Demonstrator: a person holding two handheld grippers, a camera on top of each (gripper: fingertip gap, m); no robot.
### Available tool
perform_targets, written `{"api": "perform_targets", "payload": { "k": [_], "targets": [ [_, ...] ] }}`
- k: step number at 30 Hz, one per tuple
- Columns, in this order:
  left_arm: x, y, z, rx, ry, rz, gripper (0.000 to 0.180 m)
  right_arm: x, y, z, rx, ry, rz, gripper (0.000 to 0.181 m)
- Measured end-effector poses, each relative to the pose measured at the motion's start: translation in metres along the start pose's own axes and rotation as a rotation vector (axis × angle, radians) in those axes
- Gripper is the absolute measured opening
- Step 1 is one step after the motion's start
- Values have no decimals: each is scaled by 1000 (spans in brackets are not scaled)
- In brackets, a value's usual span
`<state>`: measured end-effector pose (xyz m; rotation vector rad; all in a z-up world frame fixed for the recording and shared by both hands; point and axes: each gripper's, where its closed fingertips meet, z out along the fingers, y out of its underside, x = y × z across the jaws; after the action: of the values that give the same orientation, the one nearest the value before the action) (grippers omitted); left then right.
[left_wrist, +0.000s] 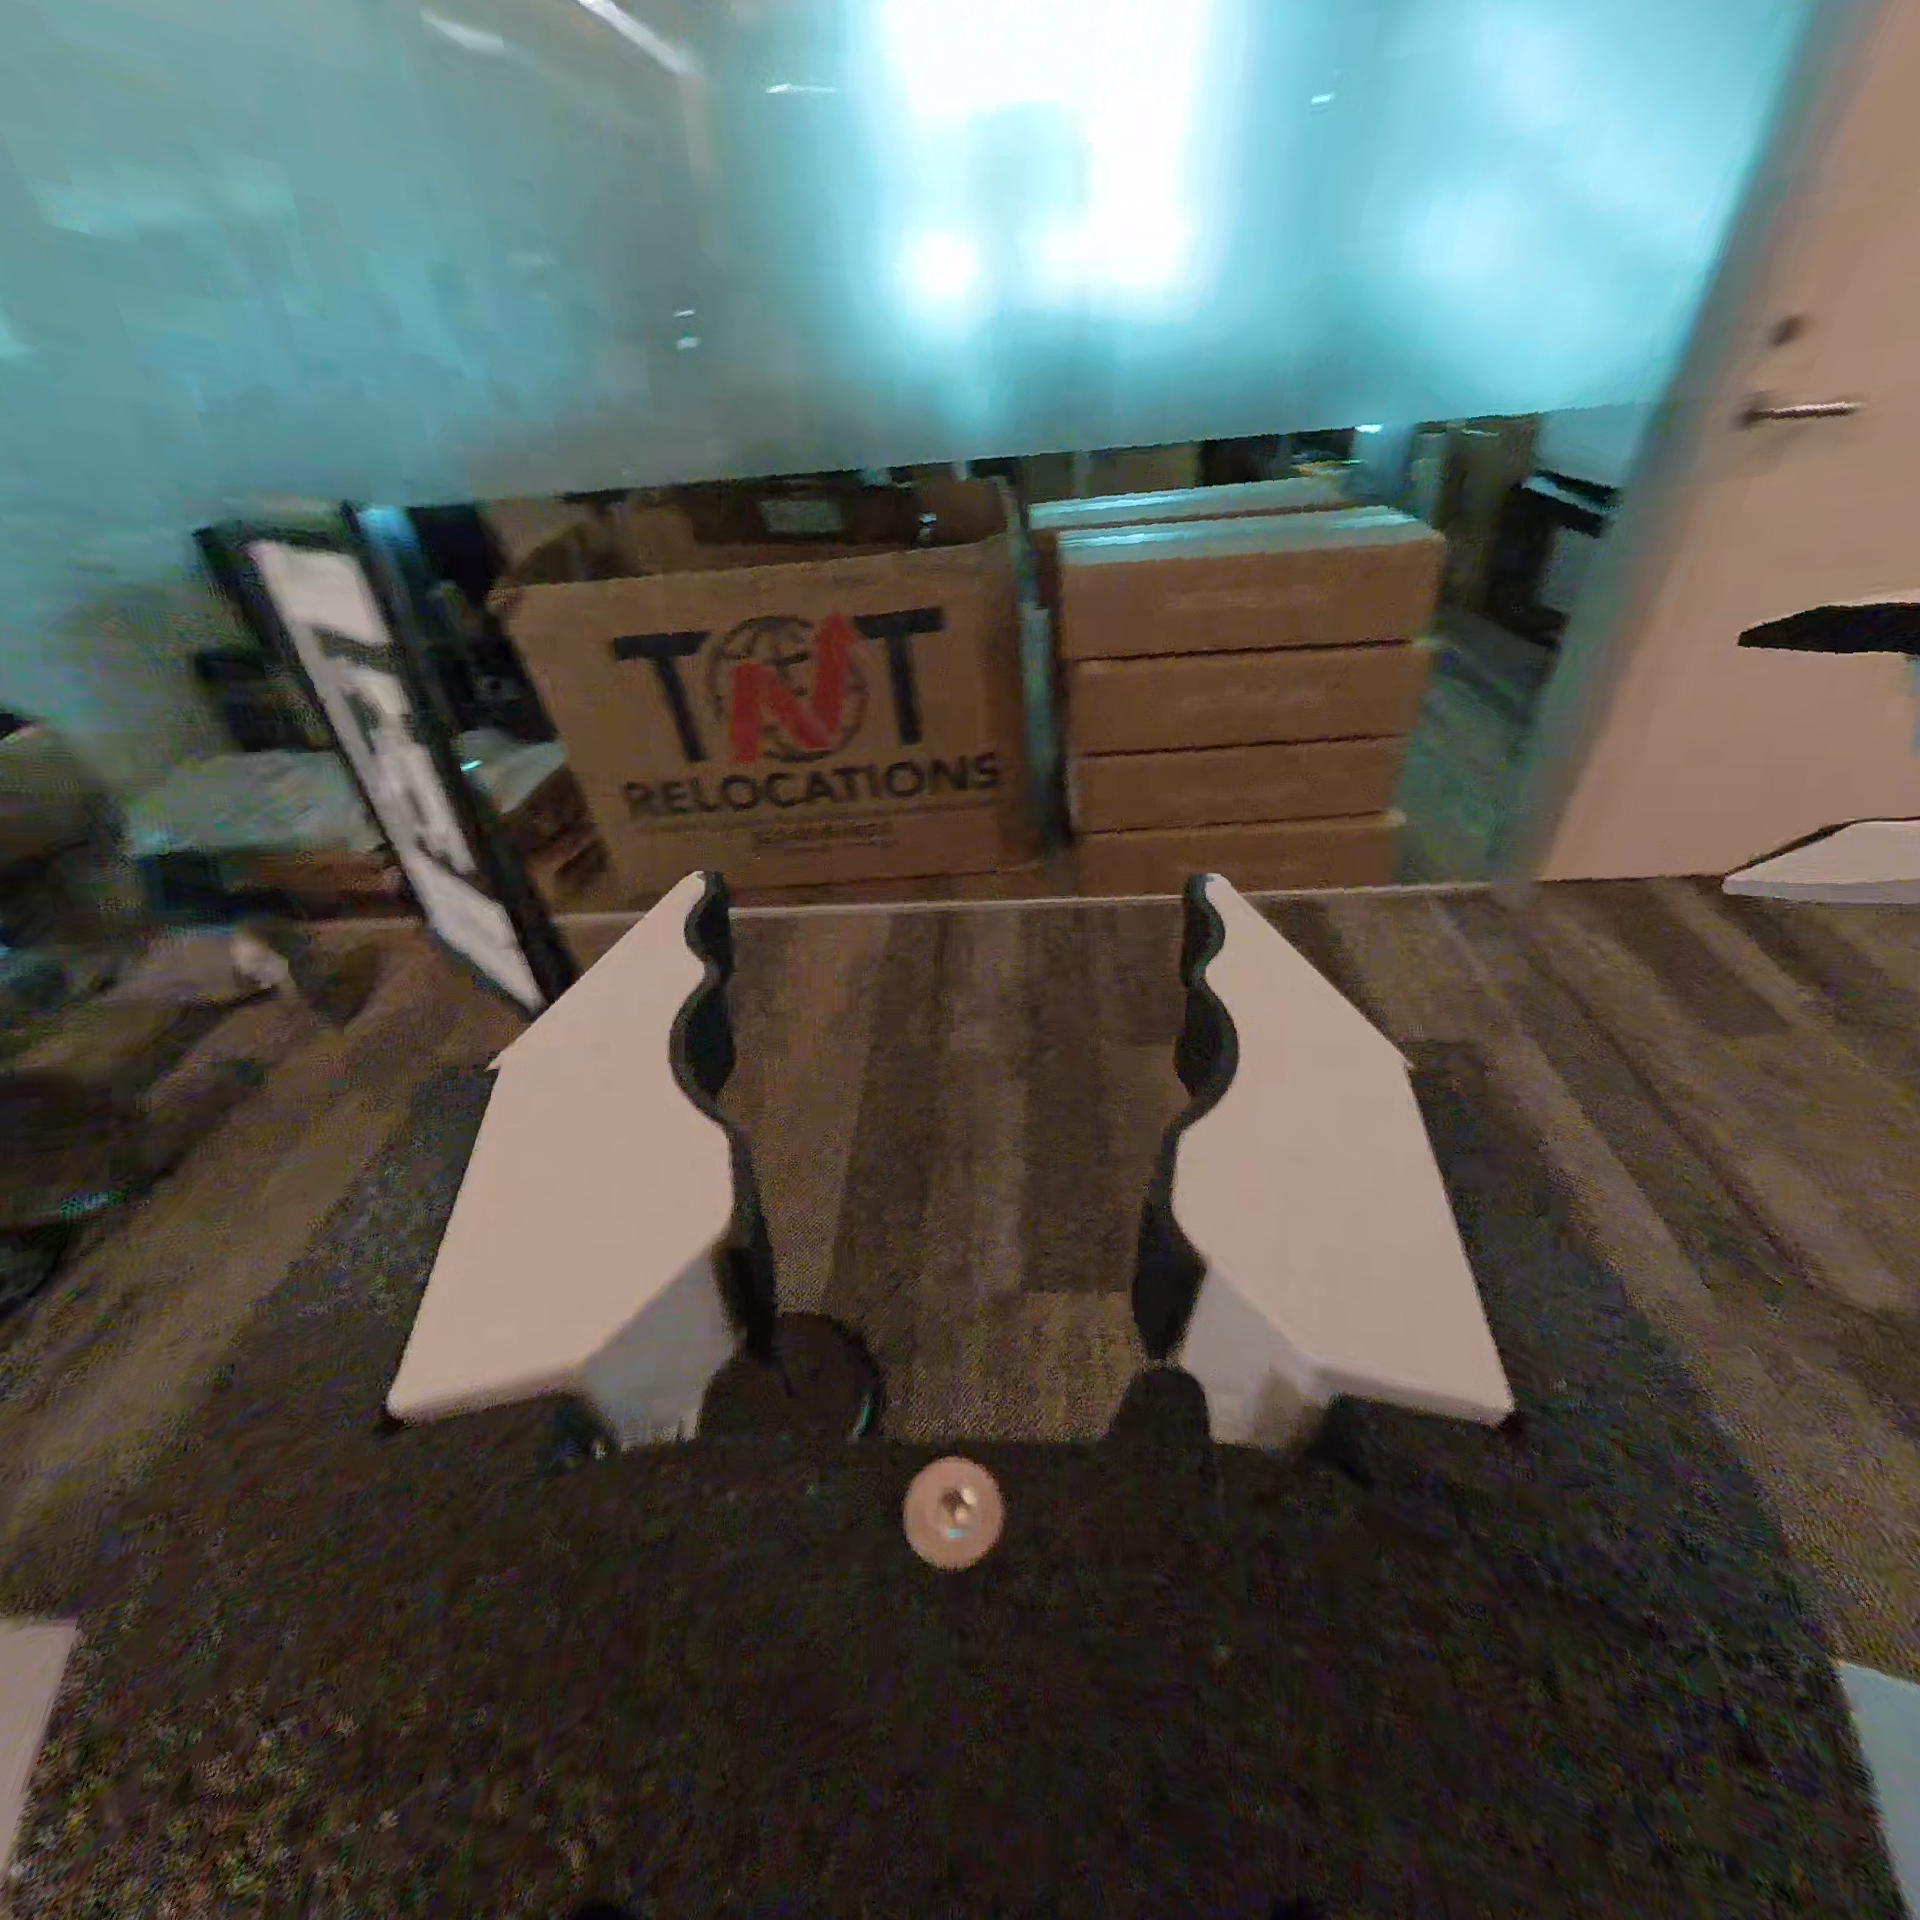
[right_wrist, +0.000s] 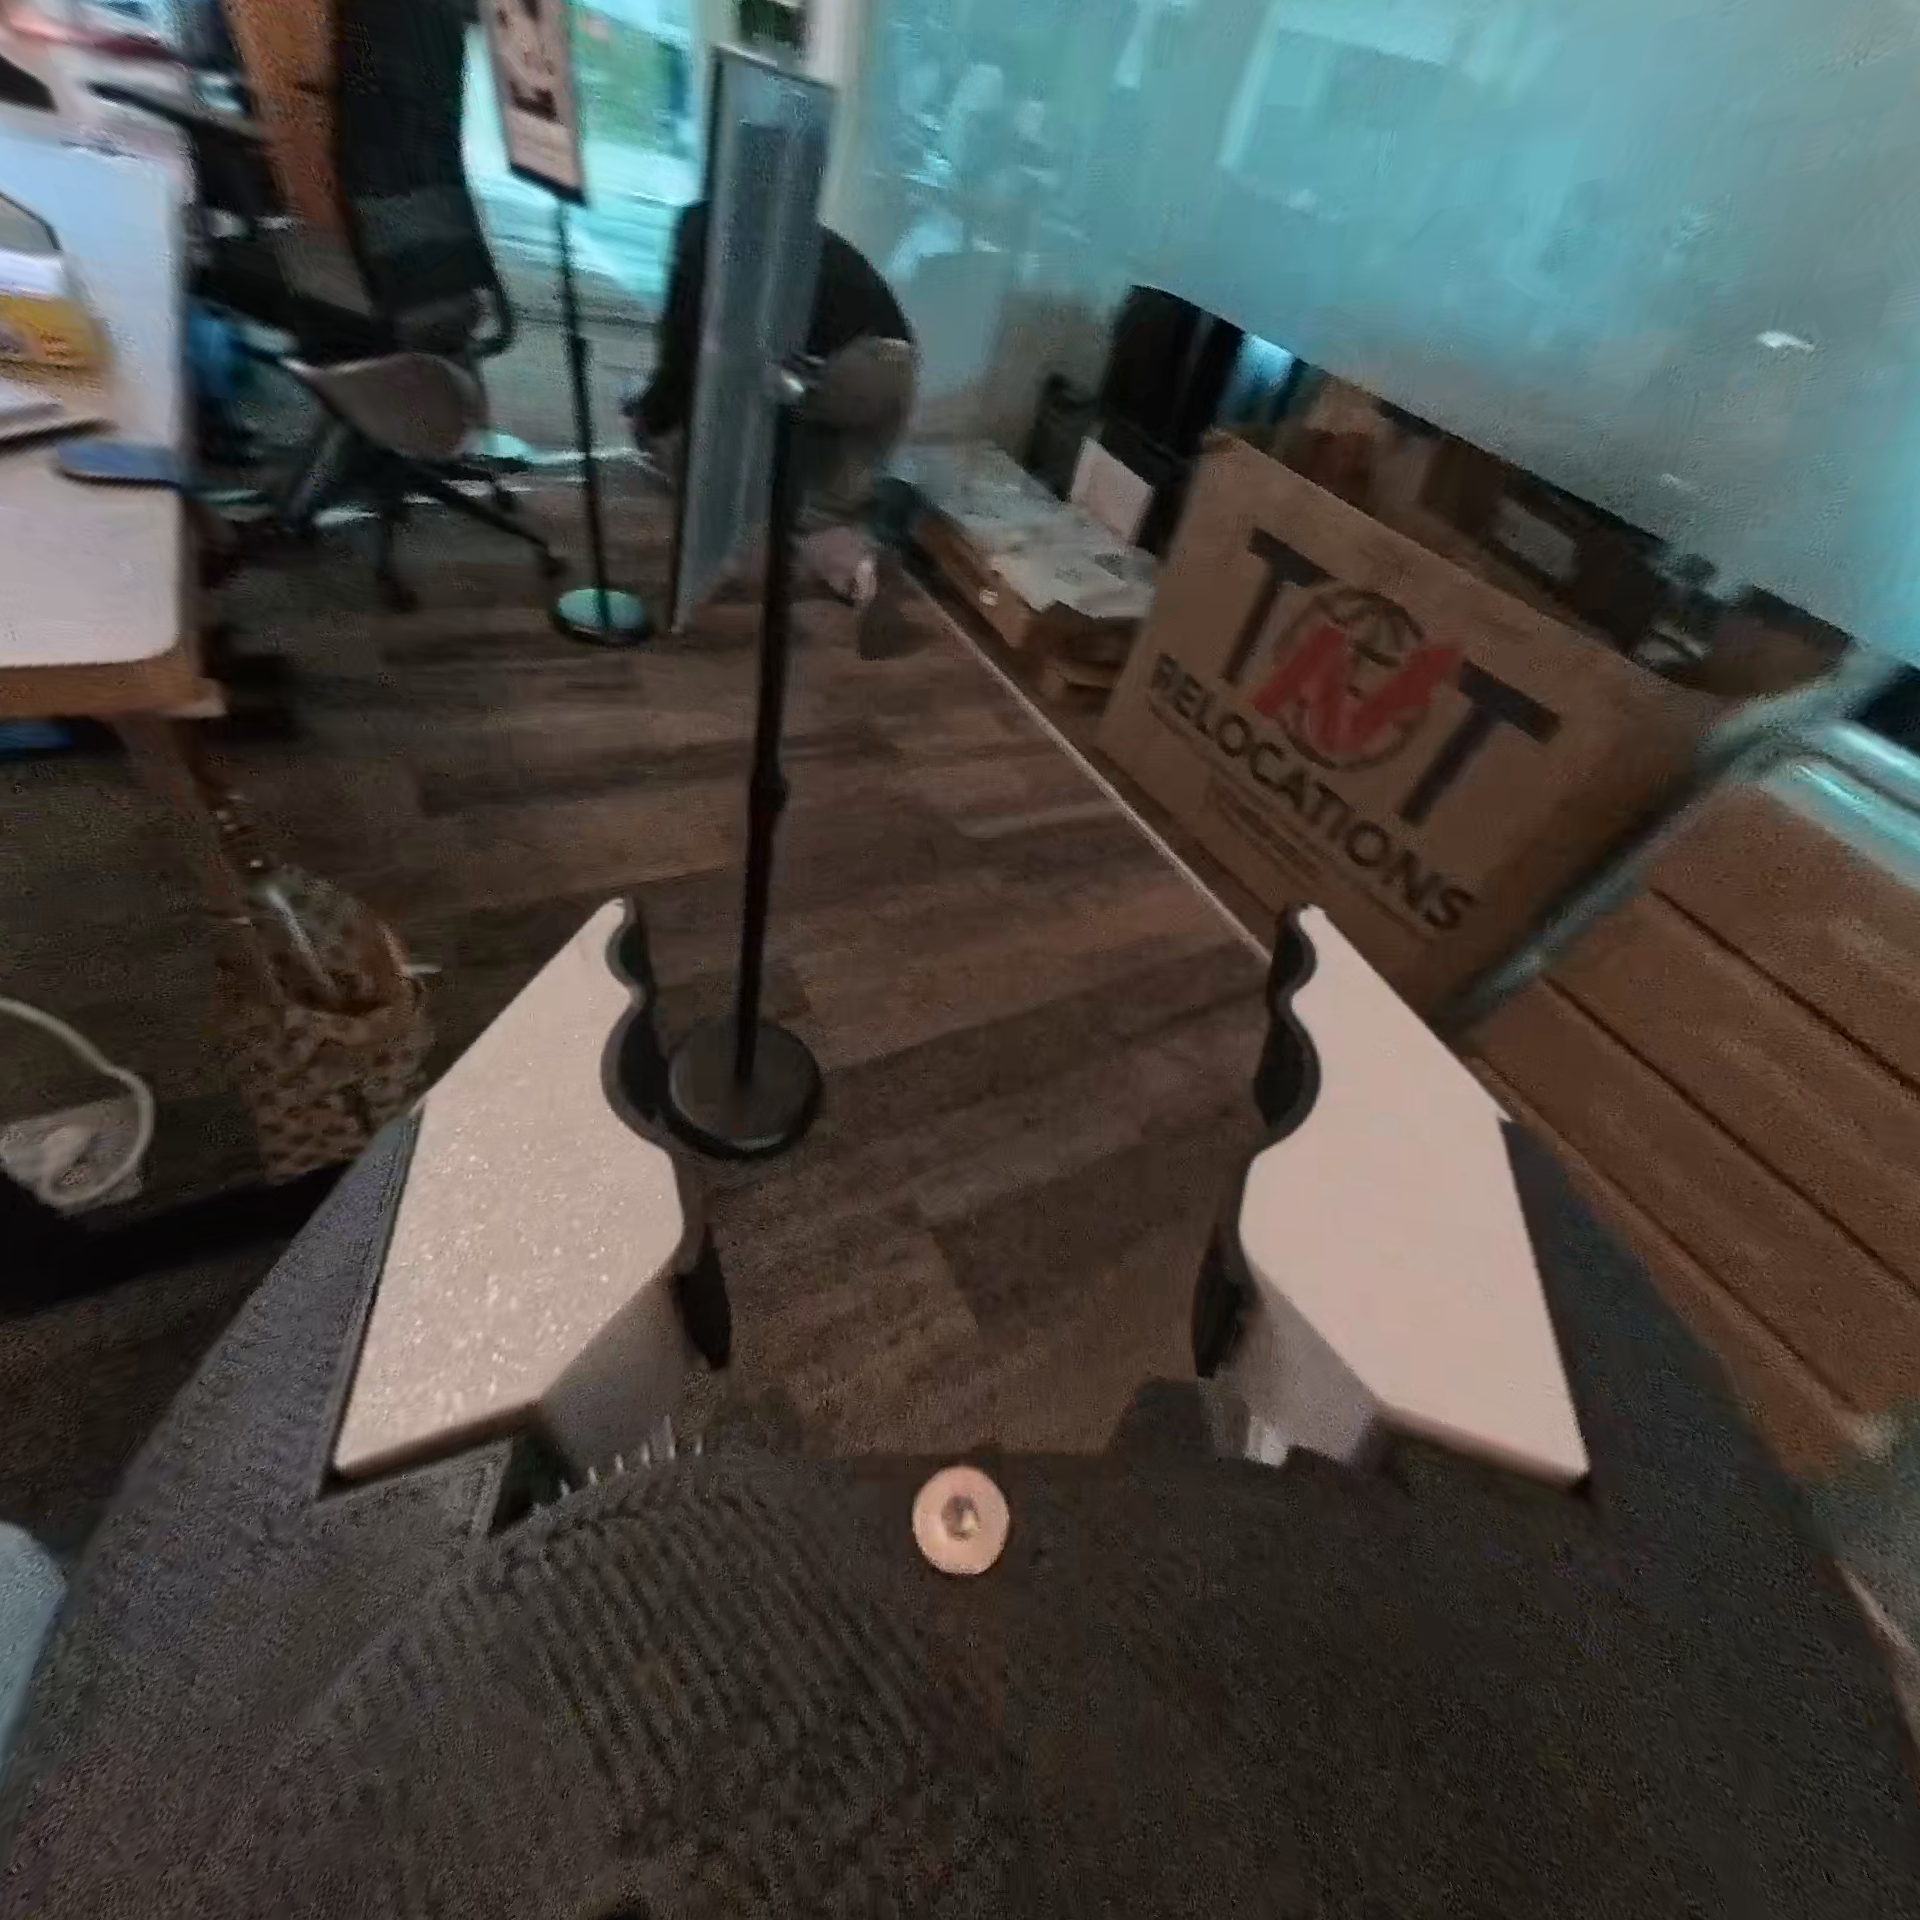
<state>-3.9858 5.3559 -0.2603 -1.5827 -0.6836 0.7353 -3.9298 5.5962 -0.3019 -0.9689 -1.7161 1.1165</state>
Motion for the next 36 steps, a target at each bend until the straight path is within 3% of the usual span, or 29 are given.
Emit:
{"api": "perform_targets", "payload": {
  "k": [1, 7, 12, 19, 22, 25, 29, 36],
  "targets": [
    [-23, 2, -8, -16, -91, -28, 87, -8, -15, 32, 13, -87, -38, 117],
    [-100, 8, -146, -57, -628, -81, 88, -126, -108, 143, 182, -597, -296, 125],
    [-76, 33, -335, -159, -1076, -126, 88, -293, -156, 127, 332, -967, -428, 125],
    [77, 63, -595, -248, -1594, -239, 81, -542, -154, -53, 412, -1441, -374, 98],
    [155, 71, -685, -294, -1723, -278, 79, -626, -147, -148, 416, -1594, -388, 79],
    [219, 75, -760, -296, -1821, -311, 76, -685, -151, -230, 501, -1659, -420, 72],
    [281, 74, -839, -343, -1934, -375, 76, -748, -145, -311, 446, -1795, -407, 70],
    [325, 71, -938, -191, -2076, -432, 68, -850, -121, -380, 436, -1882, -579, 66]
  ]
}}
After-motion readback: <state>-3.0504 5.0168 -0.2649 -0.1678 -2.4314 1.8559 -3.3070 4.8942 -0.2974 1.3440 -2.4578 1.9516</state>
